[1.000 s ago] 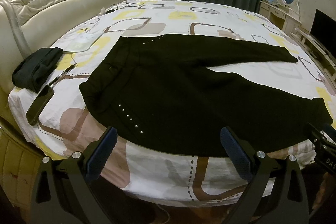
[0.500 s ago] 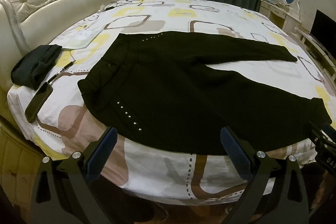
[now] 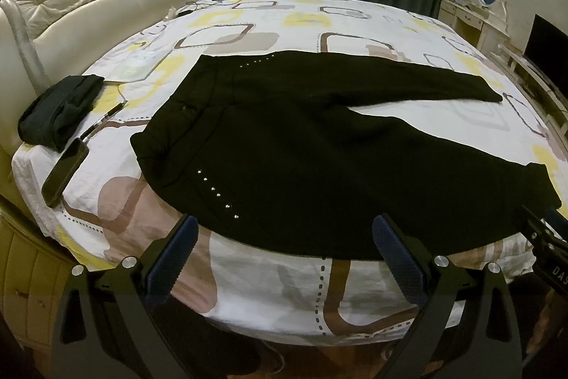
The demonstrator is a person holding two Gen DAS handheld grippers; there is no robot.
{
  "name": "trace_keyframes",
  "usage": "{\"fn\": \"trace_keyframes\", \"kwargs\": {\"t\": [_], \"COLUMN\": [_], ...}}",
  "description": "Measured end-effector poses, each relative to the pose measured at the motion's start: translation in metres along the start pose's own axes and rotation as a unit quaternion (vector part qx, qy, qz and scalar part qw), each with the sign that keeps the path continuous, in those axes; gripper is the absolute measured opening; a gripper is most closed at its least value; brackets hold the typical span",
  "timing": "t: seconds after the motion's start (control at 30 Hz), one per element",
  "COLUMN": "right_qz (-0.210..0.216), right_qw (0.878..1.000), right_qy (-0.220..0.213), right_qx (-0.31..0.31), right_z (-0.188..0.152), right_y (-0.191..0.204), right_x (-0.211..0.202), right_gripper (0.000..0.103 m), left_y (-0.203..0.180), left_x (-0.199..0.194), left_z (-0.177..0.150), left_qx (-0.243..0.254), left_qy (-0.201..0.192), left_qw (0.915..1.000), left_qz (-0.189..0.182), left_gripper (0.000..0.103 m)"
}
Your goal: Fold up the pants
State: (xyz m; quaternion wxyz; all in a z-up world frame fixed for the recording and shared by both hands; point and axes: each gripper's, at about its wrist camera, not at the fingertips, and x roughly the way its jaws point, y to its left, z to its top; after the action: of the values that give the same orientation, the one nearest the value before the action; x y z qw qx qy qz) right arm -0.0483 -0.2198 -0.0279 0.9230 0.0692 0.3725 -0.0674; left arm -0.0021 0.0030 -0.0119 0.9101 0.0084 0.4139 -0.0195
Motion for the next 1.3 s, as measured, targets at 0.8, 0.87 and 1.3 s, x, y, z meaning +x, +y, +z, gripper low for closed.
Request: {"fn": "trace_keyframes", "kwargs": {"t": [0.8,0.87,1.3], "right_qz": [0.002,0.002,0.003], "right_qw": [1.0,1.0,1.0], "right_qy": [0.003,0.003,0.014], "right_qx": [0.002,0.002,0.001], "right_z": [-0.012,-0.011,-0.019], "right_y": [0.004,0.003,0.008], "right_x": [0.001,0.002,0.01], "right_gripper": [0.101,0.101,0.101], "left_y": [-0.004,-0.005,-0.004], "left_x": [0.002,0.002,0.006], "left_z": [-0.001,-0.002,0.002], "left_qx": [0.002,0.004,0.005], "left_qy": [0.003,0.005,0.01], "left_qw": [1.0,1.0,0.9998], "left_qz": [-0.003,-0.005,-0.016], "left_gripper": [0.098,0.098,0.098]}}
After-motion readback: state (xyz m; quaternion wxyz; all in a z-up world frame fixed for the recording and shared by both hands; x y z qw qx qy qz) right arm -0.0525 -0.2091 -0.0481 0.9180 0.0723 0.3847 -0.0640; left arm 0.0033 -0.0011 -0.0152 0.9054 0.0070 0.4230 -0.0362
